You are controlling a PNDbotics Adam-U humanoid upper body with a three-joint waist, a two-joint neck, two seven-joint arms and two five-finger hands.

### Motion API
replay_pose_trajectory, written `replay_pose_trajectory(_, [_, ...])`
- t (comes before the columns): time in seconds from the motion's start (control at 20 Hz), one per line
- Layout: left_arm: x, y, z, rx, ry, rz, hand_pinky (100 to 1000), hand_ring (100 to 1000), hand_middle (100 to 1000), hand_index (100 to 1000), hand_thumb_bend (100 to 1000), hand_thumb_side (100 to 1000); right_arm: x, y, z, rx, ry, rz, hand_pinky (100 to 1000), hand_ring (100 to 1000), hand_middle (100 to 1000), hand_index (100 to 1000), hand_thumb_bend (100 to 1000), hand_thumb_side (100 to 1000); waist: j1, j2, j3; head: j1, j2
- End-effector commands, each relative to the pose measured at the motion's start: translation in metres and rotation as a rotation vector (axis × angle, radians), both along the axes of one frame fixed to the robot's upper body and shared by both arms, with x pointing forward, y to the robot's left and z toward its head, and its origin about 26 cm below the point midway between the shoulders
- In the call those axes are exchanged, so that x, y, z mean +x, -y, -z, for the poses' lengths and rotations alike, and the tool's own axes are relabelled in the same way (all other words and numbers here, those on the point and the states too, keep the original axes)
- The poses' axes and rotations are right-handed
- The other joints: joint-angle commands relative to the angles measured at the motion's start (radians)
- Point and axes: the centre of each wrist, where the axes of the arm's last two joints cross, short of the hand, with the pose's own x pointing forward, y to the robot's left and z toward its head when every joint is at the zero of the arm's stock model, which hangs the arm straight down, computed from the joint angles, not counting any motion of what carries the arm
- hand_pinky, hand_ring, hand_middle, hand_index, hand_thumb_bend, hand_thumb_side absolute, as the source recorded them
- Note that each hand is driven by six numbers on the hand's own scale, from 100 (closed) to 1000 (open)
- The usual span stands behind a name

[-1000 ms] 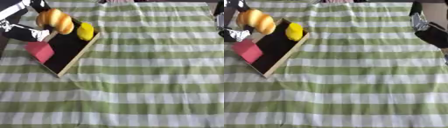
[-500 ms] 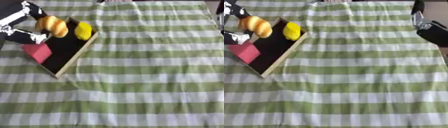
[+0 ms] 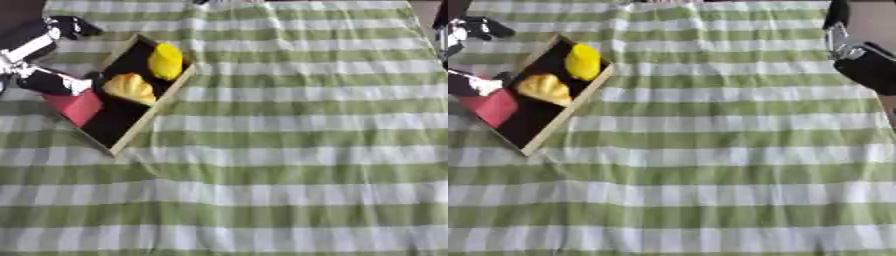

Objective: Pick up objects on the table and place them in the box.

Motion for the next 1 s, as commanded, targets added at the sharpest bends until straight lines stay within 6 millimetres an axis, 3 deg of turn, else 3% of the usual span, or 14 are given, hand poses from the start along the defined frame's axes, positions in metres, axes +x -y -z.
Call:
replay_pose_trajectory(0.05, [0.001,-0.012,-0.019,-0.004,0.095,-0.021,920,949,854,920,464,357,-0.002,0.000,-0.010,-0.017,0.025,-0.001,896,914,738,842,100,382,0.001,-0.020,0.002,-0.003,-0.009])
replay_pose_trajectory(0.15, [0.000,-0.013,-0.021,-0.014,0.128,-0.027,910,940,845,915,417,330,-0.002,0.000,-0.010,-0.015,0.025,-0.001,896,915,738,842,100,385,0.000,-0.020,0.003,-0.004,-0.008])
replay_pose_trajectory(0.2, [-0.001,-0.014,-0.024,-0.029,0.148,-0.033,883,916,825,903,333,235,-0.002,0.000,-0.010,-0.014,0.024,0.000,896,914,738,842,100,385,0.000,-0.020,0.004,-0.004,-0.007])
replay_pose_trajectory(0.3, [-0.004,-0.016,-0.036,-0.084,0.198,-0.048,844,887,802,882,200,130,-0.003,0.001,-0.009,-0.013,0.023,0.001,896,914,738,842,100,383,-0.001,-0.021,0.006,-0.004,-0.005])
replay_pose_trajectory(0.4, [-0.010,-0.018,-0.052,-0.155,0.259,-0.058,793,838,766,840,100,100,-0.003,0.001,-0.008,-0.009,0.025,0.004,896,914,738,842,100,381,-0.002,-0.022,0.008,-0.005,-0.004])
replay_pose_trajectory(0.75, [-0.039,-0.044,-0.102,-0.375,0.525,-0.013,735,787,732,805,100,122,-0.005,0.006,-0.006,0.026,0.064,0.012,895,913,739,842,100,333,-0.008,-0.022,0.017,-0.019,-0.004])
replay_pose_trajectory(1.0, [-0.061,-0.067,-0.107,-0.531,0.659,-0.014,731,792,740,828,138,258,-0.007,0.008,-0.001,0.065,0.117,0.003,894,909,739,844,100,262,-0.018,-0.020,0.022,-0.024,-0.009])
